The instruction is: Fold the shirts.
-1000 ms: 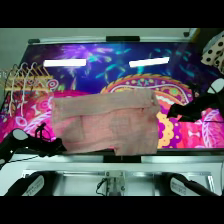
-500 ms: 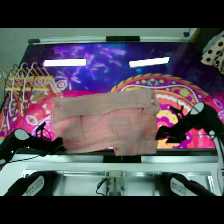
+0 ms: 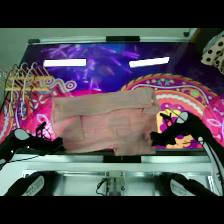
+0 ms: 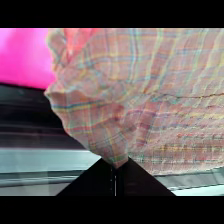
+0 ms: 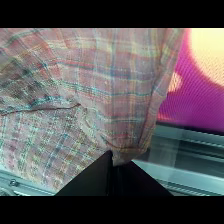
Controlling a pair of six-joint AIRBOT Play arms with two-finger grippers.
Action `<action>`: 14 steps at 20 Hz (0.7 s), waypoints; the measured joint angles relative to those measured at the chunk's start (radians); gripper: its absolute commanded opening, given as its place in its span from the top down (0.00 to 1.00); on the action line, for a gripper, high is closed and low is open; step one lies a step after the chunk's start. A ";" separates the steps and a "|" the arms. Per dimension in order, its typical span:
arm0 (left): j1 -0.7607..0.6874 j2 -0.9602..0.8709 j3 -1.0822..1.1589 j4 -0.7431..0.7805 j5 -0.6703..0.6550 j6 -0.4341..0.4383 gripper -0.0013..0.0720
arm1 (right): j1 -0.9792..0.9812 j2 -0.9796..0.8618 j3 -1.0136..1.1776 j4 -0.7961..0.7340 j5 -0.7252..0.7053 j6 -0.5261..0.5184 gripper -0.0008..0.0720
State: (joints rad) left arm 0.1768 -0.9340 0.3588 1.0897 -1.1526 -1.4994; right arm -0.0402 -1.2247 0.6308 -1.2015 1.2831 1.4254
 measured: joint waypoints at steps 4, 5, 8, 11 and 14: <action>0.016 0.001 0.111 0.000 -0.061 0.097 0.95 | 0.013 0.055 0.079 0.008 0.021 0.012 0.93; 0.024 0.000 0.157 -0.001 -0.075 0.114 0.95 | 0.014 0.071 0.123 0.007 0.019 0.031 0.93; 0.042 -0.014 0.290 -0.008 -0.089 0.142 0.95 | 0.017 0.069 0.271 -0.013 0.015 0.085 0.93; 0.048 -0.099 0.415 -0.034 -0.073 0.151 0.95 | 0.018 -0.021 0.431 -0.015 -0.015 0.113 0.93; 0.051 -0.244 0.558 -0.072 -0.050 0.157 0.95 | 0.019 -0.152 0.594 -0.002 -0.055 0.134 0.93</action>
State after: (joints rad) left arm 0.2276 -1.1778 0.9165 1.0180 -1.2022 -1.3426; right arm -0.0212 -1.3769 1.2243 -1.2037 1.2285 1.5593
